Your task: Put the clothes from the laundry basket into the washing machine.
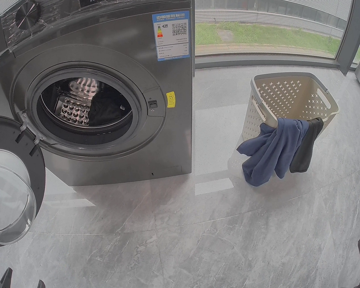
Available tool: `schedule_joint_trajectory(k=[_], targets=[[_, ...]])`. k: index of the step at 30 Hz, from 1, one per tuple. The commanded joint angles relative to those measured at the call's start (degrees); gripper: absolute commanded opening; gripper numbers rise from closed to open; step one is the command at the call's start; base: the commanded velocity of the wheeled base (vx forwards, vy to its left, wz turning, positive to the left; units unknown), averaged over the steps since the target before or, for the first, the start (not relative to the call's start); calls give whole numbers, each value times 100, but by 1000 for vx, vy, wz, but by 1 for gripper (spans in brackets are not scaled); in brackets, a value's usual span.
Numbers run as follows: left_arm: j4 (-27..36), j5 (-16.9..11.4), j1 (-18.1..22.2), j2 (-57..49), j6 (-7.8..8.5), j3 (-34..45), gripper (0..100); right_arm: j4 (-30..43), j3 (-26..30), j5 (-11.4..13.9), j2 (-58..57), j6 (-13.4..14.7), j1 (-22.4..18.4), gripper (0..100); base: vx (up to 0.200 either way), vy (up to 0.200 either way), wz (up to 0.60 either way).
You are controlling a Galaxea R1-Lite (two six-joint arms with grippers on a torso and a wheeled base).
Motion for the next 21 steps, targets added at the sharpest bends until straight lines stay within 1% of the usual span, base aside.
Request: schedule_joint_trajectory(k=[1, 13, 21], targets=[[0, 11, 4, -70, -10, 101, 100, 0, 92, 1, -88, -7, 1, 100, 0, -200, 0], [0, 28, 4, -70, -19, 101, 100, 0, 92, 1, -88, 2, 1, 100, 0, -200, 0], [0, 28, 4, -70, -45, 92, 100, 0, 92, 1, -88, 2, 1, 100, 0, 0, 0]])
